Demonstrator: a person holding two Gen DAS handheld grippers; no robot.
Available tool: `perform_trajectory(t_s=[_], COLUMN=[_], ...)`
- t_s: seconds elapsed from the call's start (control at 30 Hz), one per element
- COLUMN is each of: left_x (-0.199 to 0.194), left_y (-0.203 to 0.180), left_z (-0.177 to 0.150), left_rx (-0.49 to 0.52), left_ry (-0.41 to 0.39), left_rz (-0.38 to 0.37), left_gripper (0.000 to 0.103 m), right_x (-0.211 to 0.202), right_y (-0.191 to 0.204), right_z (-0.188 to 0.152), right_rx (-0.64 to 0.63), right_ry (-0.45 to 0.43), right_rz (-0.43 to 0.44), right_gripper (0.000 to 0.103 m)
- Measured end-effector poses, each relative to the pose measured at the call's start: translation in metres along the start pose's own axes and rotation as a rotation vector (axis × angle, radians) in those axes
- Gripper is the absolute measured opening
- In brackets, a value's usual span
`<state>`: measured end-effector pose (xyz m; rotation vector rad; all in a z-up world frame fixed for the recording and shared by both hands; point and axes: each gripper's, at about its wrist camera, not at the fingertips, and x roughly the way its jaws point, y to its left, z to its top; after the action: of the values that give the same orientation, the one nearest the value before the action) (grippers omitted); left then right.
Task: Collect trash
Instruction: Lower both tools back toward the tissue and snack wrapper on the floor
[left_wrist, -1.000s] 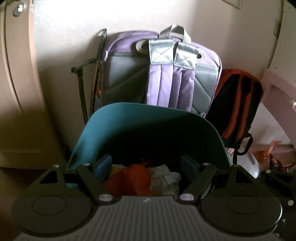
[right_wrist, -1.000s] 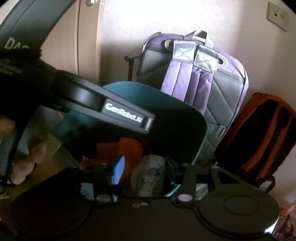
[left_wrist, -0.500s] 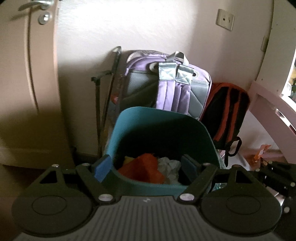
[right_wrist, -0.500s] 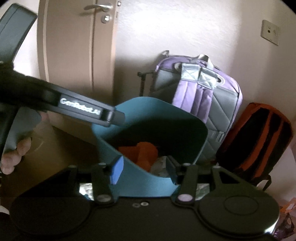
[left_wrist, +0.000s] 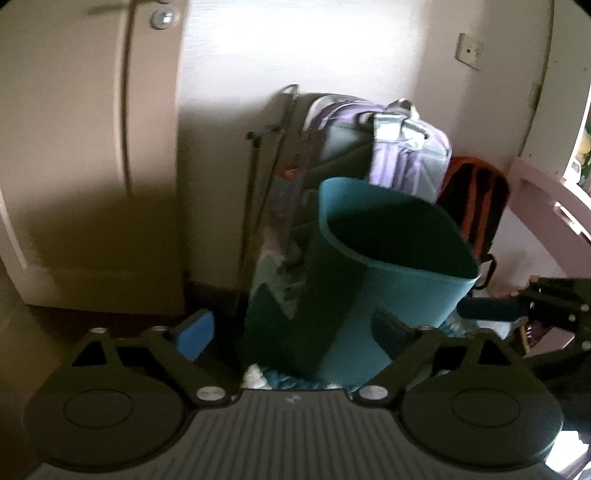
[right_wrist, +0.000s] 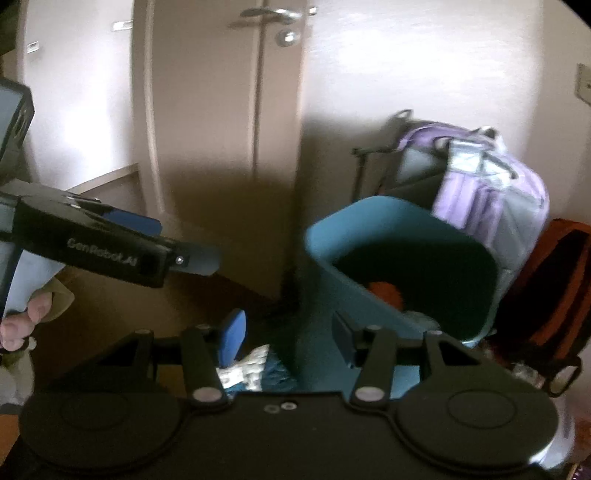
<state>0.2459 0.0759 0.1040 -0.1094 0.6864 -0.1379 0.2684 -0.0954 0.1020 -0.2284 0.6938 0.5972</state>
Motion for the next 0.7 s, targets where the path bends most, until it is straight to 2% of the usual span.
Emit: perform_trajectory(t_s=[0.3,0.53,0.7], left_x=[0.018,0.067,0.112], left_y=[0.071,0.141,0.179], left_z=[-0.059,-0.119,-0.165], left_rx=[-0.030,-0.105,-0.079], left_ry=[0.031,0.147,0.237], left_rz=[0.051,0.102,0.167], left_gripper=[0.102,0.102,0.102], right_x=[0.060,0.140,0.205], right_y=[0.046,0.085,0.106], right_z=[-0.016,-0.051,-0.086], right_rx=[0.016,0.045,0.071], right_ry=[0.081,0.195,0.302], right_rz=[0.110,0.149,0.159], right_gripper=[0.052,0.052,0.052])
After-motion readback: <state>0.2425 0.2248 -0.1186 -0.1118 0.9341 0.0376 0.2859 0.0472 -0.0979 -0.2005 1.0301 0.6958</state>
